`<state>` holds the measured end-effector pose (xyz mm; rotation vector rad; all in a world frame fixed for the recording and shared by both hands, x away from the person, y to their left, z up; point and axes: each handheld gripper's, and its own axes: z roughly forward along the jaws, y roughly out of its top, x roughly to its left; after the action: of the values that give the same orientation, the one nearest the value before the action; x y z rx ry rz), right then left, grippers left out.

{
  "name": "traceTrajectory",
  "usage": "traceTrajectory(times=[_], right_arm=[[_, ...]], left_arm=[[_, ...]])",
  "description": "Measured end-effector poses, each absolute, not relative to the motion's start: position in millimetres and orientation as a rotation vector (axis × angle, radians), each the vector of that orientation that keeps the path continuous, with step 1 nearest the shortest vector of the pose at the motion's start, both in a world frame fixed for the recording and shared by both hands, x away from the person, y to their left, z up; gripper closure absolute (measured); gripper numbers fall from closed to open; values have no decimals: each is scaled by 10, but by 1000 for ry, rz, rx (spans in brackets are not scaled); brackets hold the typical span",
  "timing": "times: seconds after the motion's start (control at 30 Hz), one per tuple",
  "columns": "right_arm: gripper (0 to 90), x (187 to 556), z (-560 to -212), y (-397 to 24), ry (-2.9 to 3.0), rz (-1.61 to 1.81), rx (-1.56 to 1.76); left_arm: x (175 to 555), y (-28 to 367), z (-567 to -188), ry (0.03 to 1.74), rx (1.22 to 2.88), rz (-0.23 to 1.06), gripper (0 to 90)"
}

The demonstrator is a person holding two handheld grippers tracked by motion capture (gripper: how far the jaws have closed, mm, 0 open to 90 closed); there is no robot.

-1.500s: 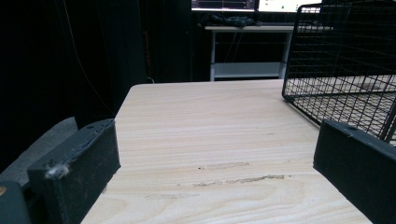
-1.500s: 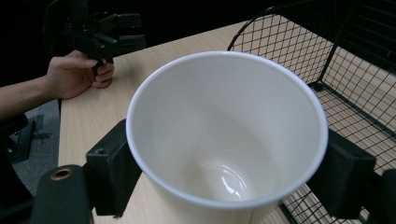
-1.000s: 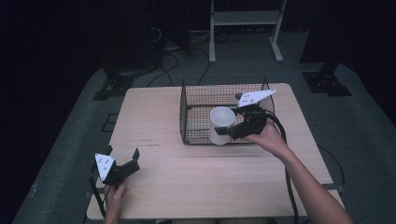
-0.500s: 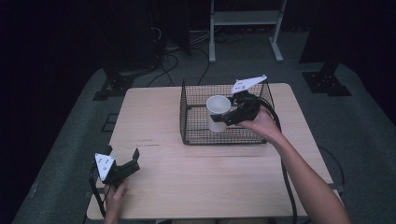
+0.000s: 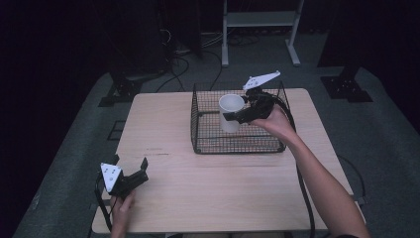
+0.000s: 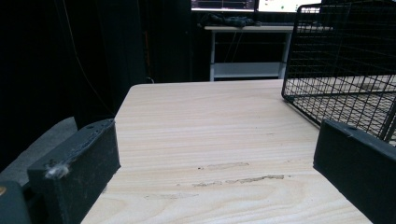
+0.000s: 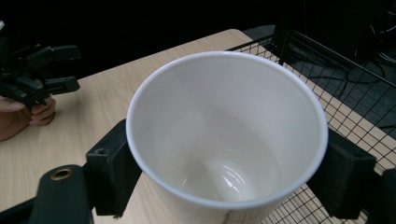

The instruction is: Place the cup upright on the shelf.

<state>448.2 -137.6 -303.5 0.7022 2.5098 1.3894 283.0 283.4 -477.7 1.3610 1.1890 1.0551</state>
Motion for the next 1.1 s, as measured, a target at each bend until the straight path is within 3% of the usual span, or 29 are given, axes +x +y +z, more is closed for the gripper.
traceTrajectory(times=[1.1], right_arm=[[196, 5033, -3129, -1165, 2519, 1353, 786]], left_arm=[[2833, 2846, -4778, 1190, 1353, 1048, 0]])
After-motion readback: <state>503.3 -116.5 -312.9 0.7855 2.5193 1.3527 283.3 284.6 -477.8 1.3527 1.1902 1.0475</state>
